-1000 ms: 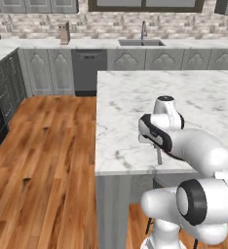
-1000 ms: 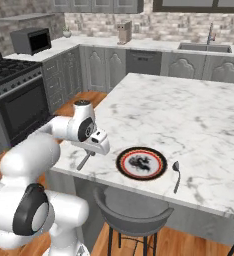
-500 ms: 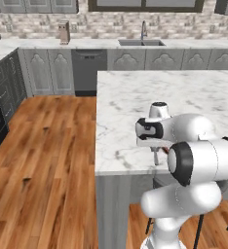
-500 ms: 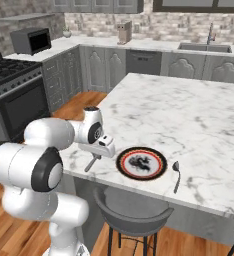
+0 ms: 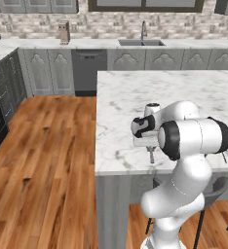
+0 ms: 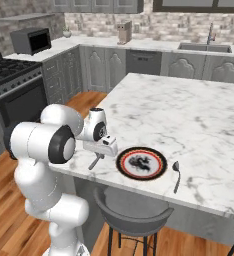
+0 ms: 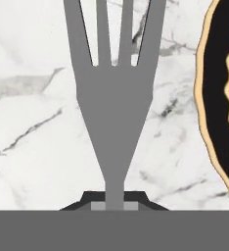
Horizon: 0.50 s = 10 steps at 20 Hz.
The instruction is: Take the fork and place it on the left side of the plate. Then take the spoon and place it on the right side of the plate. Make sure they're directly next to the plate.
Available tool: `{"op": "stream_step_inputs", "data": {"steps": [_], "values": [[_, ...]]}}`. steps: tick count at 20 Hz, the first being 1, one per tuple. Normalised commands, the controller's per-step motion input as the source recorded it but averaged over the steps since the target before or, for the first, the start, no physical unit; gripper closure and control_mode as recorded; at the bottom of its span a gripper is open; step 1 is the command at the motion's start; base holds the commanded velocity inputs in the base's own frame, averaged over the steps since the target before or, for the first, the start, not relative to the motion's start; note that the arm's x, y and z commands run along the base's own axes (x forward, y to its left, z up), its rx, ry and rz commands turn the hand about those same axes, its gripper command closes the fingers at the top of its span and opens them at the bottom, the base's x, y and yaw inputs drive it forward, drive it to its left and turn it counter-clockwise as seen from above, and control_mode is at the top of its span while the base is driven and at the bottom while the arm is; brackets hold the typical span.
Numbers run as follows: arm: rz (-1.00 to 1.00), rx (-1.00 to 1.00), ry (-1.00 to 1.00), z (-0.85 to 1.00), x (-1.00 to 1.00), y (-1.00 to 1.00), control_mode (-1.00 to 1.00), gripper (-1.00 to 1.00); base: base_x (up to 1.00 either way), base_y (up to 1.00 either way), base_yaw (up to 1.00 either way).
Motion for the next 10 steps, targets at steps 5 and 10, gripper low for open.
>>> {"op": "stream_step_inputs", "data": {"steps": [5,10], "values": [[0.00,0.00,0.01,-0.27,0.16,-0.04,-1.00,1.00,0.00,0.00,0.00],[0.00,0.00,0.00,-0.33,0.07,-0.02,-1.00,1.00,0.00,0.00,0.00]]}}
